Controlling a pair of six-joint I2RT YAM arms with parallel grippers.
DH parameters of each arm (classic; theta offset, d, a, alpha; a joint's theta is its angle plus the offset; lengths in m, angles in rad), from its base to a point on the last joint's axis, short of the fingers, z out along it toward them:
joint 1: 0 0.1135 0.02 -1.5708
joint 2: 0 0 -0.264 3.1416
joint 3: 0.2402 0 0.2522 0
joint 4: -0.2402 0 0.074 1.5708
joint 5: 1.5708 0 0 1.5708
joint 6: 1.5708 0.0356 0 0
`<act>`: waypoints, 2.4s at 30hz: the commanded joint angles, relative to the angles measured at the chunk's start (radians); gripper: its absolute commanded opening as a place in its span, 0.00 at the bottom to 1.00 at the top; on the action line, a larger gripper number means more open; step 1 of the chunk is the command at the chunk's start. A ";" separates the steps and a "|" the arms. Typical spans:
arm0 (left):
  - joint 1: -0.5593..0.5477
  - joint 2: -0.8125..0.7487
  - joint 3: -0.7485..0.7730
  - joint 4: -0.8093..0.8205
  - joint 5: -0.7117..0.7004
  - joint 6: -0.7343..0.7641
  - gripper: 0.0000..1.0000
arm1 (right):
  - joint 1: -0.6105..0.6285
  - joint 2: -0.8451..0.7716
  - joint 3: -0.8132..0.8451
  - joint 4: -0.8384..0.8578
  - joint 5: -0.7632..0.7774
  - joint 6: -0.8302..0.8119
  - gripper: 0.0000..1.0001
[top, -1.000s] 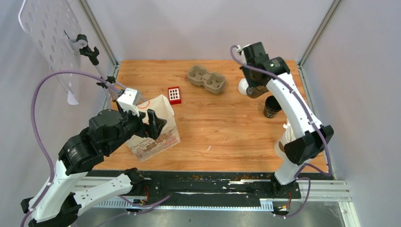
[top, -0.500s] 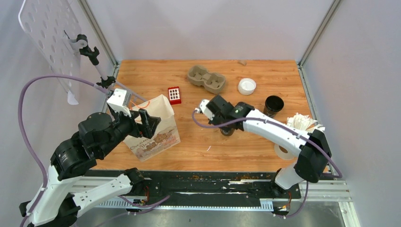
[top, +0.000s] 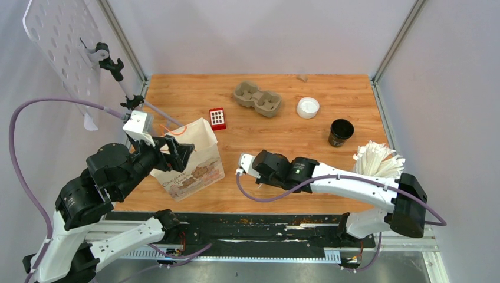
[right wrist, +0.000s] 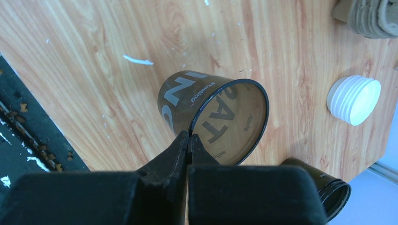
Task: Pack the takeout coffee
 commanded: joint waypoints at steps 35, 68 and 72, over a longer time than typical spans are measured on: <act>-0.005 0.203 0.205 -0.153 0.070 0.166 1.00 | -0.423 0.014 0.259 0.036 0.007 0.406 0.27; -0.006 0.381 0.006 0.041 0.338 0.126 1.00 | -0.888 0.831 0.857 0.102 -0.240 0.146 0.22; -0.005 0.389 0.020 0.018 0.299 0.117 1.00 | -0.891 0.864 0.898 0.090 -0.265 0.119 0.23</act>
